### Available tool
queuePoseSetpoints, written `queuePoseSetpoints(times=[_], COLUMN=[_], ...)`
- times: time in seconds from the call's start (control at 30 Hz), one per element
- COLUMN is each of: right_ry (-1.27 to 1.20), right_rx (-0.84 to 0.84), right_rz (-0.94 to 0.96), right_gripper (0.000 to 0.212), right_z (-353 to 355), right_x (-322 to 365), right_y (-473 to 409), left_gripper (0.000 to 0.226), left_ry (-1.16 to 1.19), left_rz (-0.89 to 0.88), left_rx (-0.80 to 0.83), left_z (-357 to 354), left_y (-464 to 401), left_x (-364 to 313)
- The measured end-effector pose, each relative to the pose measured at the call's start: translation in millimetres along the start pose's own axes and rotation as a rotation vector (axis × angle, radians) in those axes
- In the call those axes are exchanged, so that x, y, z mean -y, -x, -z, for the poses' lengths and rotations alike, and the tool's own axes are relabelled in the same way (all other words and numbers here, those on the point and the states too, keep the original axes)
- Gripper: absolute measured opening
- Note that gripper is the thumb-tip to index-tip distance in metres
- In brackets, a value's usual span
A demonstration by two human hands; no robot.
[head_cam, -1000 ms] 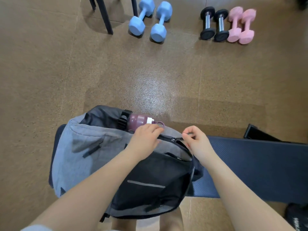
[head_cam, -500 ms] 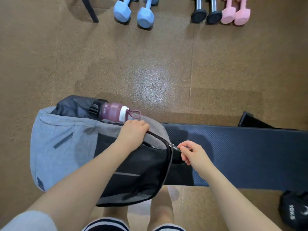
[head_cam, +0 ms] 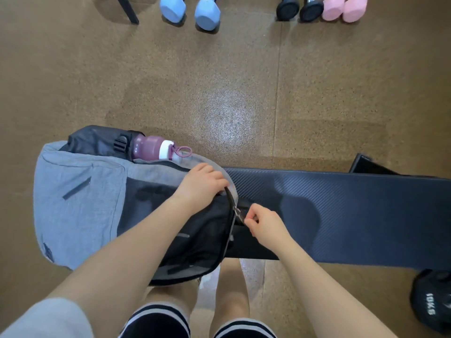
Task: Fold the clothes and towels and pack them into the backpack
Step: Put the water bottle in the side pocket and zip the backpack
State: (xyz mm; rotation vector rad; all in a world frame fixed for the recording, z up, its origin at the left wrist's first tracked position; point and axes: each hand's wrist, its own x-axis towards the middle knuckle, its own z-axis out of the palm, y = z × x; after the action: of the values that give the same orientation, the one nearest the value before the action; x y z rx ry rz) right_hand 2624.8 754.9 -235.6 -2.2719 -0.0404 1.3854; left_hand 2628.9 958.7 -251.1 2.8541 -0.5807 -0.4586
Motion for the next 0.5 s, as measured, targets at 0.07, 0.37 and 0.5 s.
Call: queuePoseSetpoints(times=[0.07, 0.37, 0.5], right_ry=[-0.008, -0.247, -0.181], right_rx=[0.066, 0.014, 0.048], right_rz=[-0.087, -0.118, -0.058], right_gripper=[0.014, 0.023, 0.021], right_z=[-15.9, -50.9, -44.9], right_x=[-17.5, -12.9, 4.1], right_y=[17.0, 73.3, 89.5], left_gripper=[0.021, 0.016, 0.038], left_ry=[-0.041, 0.669, 1.084], left_rz=[0.033, 0.621, 0.967], left_rx=[-0.069, -0.014, 0.331], left_z=[-5.3, 6.6, -1.1], left_y=[4.6, 76.4, 111.4], left_x=[1.6, -98.2, -127.7])
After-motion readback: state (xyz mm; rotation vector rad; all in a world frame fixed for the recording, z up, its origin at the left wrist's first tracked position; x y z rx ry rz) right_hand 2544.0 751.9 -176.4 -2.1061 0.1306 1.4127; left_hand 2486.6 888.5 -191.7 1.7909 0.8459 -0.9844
